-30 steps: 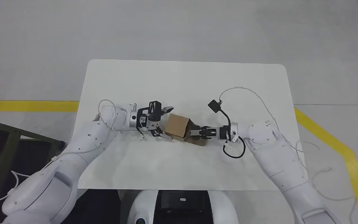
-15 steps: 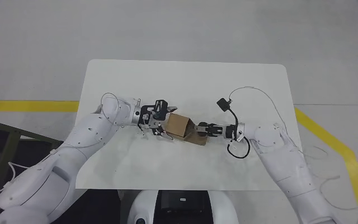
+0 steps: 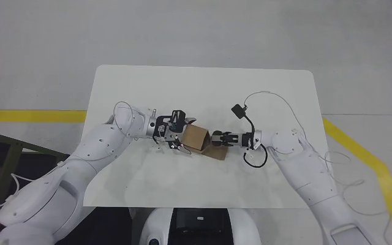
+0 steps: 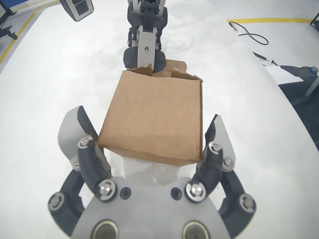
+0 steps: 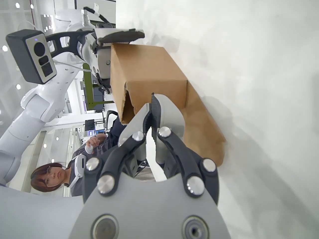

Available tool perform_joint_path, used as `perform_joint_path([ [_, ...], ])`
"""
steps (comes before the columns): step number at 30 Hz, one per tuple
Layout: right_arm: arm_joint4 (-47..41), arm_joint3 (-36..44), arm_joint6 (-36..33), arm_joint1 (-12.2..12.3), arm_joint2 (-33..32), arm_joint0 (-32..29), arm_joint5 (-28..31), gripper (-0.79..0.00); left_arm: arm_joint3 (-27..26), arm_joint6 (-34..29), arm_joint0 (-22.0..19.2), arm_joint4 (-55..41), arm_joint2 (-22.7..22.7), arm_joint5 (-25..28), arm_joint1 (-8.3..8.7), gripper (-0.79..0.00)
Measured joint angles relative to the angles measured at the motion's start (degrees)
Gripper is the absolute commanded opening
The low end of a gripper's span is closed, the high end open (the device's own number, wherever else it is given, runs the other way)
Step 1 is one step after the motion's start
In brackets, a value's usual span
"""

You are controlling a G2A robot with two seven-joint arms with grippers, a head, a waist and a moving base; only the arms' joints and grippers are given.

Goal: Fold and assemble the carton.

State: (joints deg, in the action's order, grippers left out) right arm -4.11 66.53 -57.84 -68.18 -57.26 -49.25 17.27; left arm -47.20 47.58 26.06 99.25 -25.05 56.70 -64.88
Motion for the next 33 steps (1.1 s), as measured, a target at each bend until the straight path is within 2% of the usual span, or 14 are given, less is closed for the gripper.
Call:
perform_joint_path([
  [17, -4.8, -2.0, 3.48, -1.63, 2.98, 0.2, -1.47, -0.785, 0.97, 0.88, -0.53, -0.73, 1.96, -0.88, -0.24, 0.0],
  [33, -6.14, -4.91, 3.41, -3.34, 6.21, 2.44, -1.07, -0.785, 0.48, 0.72, -0.44, -1.15, 2.59, -0.72, -0.05, 0.0],
])
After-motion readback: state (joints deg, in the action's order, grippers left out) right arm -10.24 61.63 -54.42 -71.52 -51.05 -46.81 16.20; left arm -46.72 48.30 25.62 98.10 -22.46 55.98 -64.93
